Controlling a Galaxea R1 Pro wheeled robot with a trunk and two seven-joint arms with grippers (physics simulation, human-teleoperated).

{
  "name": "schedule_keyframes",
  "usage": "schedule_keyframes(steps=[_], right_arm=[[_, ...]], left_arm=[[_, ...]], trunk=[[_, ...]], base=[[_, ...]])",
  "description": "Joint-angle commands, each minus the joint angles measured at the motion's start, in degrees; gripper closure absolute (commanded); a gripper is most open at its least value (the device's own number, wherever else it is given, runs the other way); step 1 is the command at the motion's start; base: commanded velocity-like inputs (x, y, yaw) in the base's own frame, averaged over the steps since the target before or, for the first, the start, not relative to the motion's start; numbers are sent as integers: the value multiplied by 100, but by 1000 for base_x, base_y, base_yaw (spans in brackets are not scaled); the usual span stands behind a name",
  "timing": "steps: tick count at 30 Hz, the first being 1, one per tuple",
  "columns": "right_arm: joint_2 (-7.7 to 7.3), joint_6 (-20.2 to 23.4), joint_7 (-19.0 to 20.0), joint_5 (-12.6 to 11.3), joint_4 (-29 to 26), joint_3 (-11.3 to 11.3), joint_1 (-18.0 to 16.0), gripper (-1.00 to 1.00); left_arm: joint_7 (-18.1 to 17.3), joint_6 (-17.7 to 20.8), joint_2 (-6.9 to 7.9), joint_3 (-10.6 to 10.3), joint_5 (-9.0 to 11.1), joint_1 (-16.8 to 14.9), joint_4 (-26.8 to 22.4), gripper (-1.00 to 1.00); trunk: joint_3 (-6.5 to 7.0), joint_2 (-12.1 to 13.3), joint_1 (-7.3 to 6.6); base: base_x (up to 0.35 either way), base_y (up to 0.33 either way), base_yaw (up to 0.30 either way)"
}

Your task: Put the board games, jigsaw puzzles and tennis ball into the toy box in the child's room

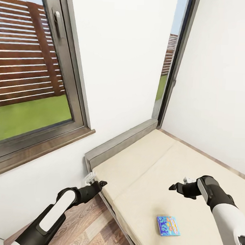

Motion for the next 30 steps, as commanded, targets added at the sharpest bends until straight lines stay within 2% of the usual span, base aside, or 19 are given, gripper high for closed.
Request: schedule_keyframes(steps=[1, 30], right_arm=[[2, 29, 18, 13, -5, -21, -5, -100], [2, 29, 18, 13, -5, -21, -5, -100]], left_arm=[[51, -6, 5, -11, 52, -6, -9, -100], [51, -6, 5, -11, 52, -6, -9, -100]], trunk=[[-12, -12, 4], [-12, -12, 4]], base=[[0, 0, 0], [0, 0, 0]])
